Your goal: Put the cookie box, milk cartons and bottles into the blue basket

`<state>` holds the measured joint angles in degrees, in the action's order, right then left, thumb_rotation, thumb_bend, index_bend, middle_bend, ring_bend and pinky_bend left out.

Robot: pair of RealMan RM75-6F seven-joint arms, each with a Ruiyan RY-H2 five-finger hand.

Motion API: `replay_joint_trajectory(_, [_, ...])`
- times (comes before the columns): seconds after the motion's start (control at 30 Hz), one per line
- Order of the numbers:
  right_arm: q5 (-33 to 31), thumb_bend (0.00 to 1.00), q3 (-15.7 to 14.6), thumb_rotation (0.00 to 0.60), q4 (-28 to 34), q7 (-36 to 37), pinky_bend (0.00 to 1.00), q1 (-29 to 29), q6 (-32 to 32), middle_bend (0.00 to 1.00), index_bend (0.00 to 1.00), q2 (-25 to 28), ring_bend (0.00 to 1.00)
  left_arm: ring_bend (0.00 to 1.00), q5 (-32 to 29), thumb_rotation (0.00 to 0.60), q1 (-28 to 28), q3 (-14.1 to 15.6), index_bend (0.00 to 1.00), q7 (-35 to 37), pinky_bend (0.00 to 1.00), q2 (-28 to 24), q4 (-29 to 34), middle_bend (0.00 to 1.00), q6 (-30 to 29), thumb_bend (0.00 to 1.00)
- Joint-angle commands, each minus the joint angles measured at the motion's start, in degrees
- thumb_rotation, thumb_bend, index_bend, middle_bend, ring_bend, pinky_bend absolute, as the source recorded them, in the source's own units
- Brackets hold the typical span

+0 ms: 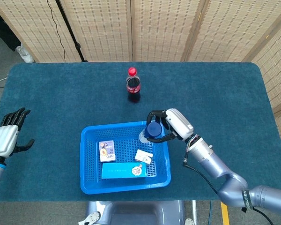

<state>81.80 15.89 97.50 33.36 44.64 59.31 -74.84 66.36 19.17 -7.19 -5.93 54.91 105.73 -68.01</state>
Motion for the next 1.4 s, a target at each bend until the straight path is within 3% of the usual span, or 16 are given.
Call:
replay_joint_trajectory(0.03, [-0.7, 0.53, -0.9, 0.600, -2.7, -3.1, 0.78, 1.2, -1.5, 0.62, 0.59, -2.6, 0.66, 0.00, -0.1, 0.600, 0.1, 0.0, 0.00, 0.1, 0.00, -0.1, -0.1, 0.00, 0.4, 0.29])
replay_joint_trajectory(0.2, [-1.1, 0.52, -2.9, 0.600, -4.3, -6.7, 0.78, 1.8, -4.0, 0.60, 0.56, -3.5, 0.63, 0.00, -0.2, 0.600, 0.2, 0.0, 0.00, 0.4, 0.00, -0.2, -0.3, 0.00, 0.7, 0.29])
replay_joint_trajectory(0.37, [1.4, 0.37, -4.9, 0.600, -6.5, -7.1, 0.73, 1.8, -4.7, 0.43, 0.41, -3.1, 0.46, 0.00, -0.1, 0.600, 0.3, 0.0, 0.00, 0.6, 0.00, -0.2, -0.4, 0.00, 1.0, 0.29])
replay_joint_trajectory(0.47, [3.7, 0.09, -6.7, 0.600, -7.4, -6.5, 0.51, 2.0, -6.2, 0.17, 0.17, -1.5, 0.18, 0.00, 0.0, 0.600, 0.3, 0.1, 0.00, 0.5, 0.00, -0.1, -0.3, 0.00, 1.0, 0.29])
replay_joint_trajectory(0.57, [4.5, 0.00, -7.7, 0.600, -6.7, -5.8, 0.31, 1.8, -7.0, 0.02, 0.06, 0.3, 0.02, 0.00, 0.1, 0.600, 0.3, 0.1, 0.00, 0.4, 0.00, -0.1, -0.2, 0.00, 1.0, 0.29])
replay_joint_trajectory(0.7, [5.4, 0.00, -8.2, 0.600, -5.5, -4.5, 0.19, 0.9, -5.6, 0.00, 0.01, 1.9, 0.00, 0.00, 0.3, 0.600, 0.2, 0.2, 0.00, 0.2, 0.00, -0.1, -0.1, 0.00, 0.9, 0.29])
replay_joint_trajectory(0.87, [6.1, 0.00, -8.0, 0.600, -3.2, -3.6, 0.15, -0.3, -3.2, 0.00, 0.00, 4.2, 0.00, 0.00, 0.5, 0.600, 0.2, 0.4, 0.00, 0.2, 0.00, -0.1, 0.1, 0.00, 0.9, 0.29])
replay_joint_trajectory(1.07, [2.3, 0.00, -4.0, 0.600, -2.8, -2.0, 0.15, -1.7, 0.6, 0.00, 0.00, 7.2, 0.00, 0.00, 1.0, 0.600, 0.0, 0.4, 0.00, 0.6, 0.00, -0.2, 0.1, 0.00, 0.7, 0.29])
replay_joint_trajectory(1.2, [-2.2, 0.00, -1.0, 0.600, -6.5, -0.6, 0.13, -0.8, -0.9, 0.00, 0.00, 7.6, 0.00, 0.00, 1.4, 0.600, -0.1, 0.5, 0.00, 0.7, 0.00, -0.3, 0.2, 0.00, 0.7, 0.29])
replay_joint_trajectory(1.4, [-8.5, 0.00, 1.9, 0.600, -16.9, 2.0, 0.07, 2.2, -6.8, 0.00, 0.00, 4.4, 0.00, 0.00, 1.5, 0.600, -0.1, 0.6, 0.00, 0.5, 0.00, -0.2, 0.2, 0.00, 0.6, 0.29])
